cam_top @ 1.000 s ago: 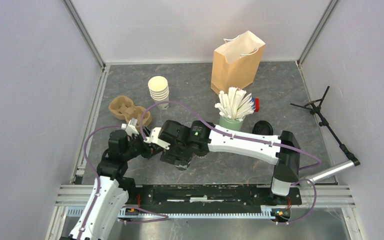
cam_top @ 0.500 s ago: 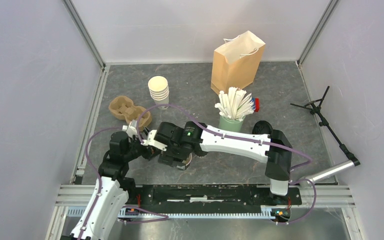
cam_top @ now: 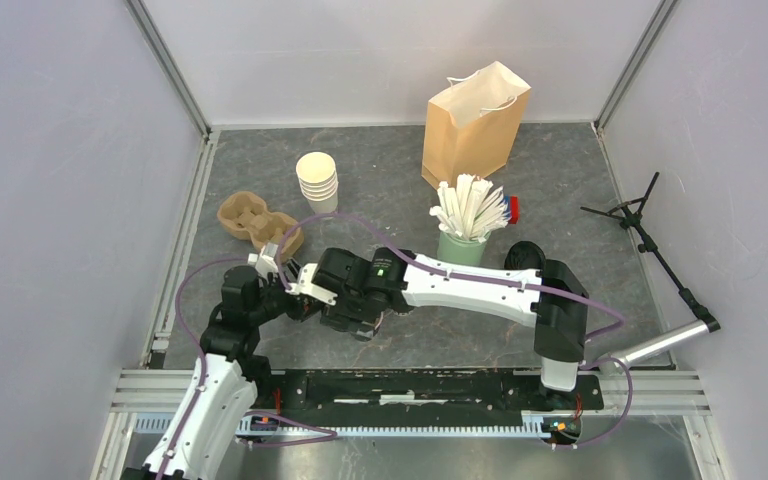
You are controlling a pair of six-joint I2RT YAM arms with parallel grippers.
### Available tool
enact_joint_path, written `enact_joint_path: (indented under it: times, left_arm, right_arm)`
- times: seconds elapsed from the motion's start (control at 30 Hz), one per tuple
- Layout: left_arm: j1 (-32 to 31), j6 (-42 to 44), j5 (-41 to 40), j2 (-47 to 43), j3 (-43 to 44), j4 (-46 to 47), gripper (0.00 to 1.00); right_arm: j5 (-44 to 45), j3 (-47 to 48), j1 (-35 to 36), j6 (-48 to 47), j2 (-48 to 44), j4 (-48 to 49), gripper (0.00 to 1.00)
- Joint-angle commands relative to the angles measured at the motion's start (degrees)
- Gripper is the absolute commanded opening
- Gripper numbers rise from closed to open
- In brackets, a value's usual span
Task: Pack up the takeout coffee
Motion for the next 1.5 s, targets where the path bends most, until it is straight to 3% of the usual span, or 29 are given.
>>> enact_joint_path:
  times: [0.0, 0.07, 0.17, 0.3, 0.63, 0.77, 0.97, 1.17, 1.3, 1.33, 1.47]
  left_arm:
    - [0.1, -2.2, 1.8, -0.5, 0.1, 2.9, 0.67]
    - [0.0, -2.3, 2.0, -0.5, 0.1, 2.9, 0.59]
    - [-0.1, -2.2, 1.8, -0.7, 0.4, 2.9, 0.38]
    - [-0.2, -1.8, 1.9, -0.3, 1.3, 2.9, 0.25]
    - [-0.7, 1.0, 3.1, 2.7, 4.7, 2.9, 0.16]
    - [-1.5, 1.9, 3.7, 2.2, 5.4, 3.3, 0.16]
    - [-4.1, -2.3, 3.1, 1.0, 2.6, 12.0, 0.16]
    - [-5.7, 0.0, 0.7, 3.5, 2.7, 9.8, 0.22]
    - [-5.7, 3.4, -3.0, 3.3, 5.4, 3.9, 0.35]
    - [-5.7, 3.9, -4.3, 3.0, 6.1, 2.1, 0.42]
    - [-5.7, 7.3, -12.8, 1.0, 10.9, -7.6, 0.58]
  right_arm:
    - [0.0, -2.8, -0.4, 0.3, -4.0, 3.6, 0.76]
    - [0.0, -4.0, -0.7, 0.5, -4.6, 4.4, 0.75]
    - [-0.1, -5.5, -1.0, 0.8, -5.5, 5.5, 0.75]
    - [-0.3, -6.6, -1.4, 1.1, -7.2, 6.7, 0.75]
    - [0.1, -11.5, -1.8, 1.6, -16.8, 9.6, 0.77]
    - [0.6, -17.2, -2.1, 2.4, -23.6, 13.4, 0.78]
    - [0.9, -26.4, -3.0, 3.8, -31.7, 21.3, 0.79]
    - [0.6, -34.0, -3.7, 8.1, -37.5, 28.7, 0.79]
    - [-5.7, -42.4, -3.6, 12.9, -41.1, 39.6, 0.75]
    - [-6.3, -44.1, -3.3, 14.0, -41.7, 41.7, 0.73]
    - [-4.6, -54.3, 0.1, 16.2, -46.3, 52.4, 0.69]
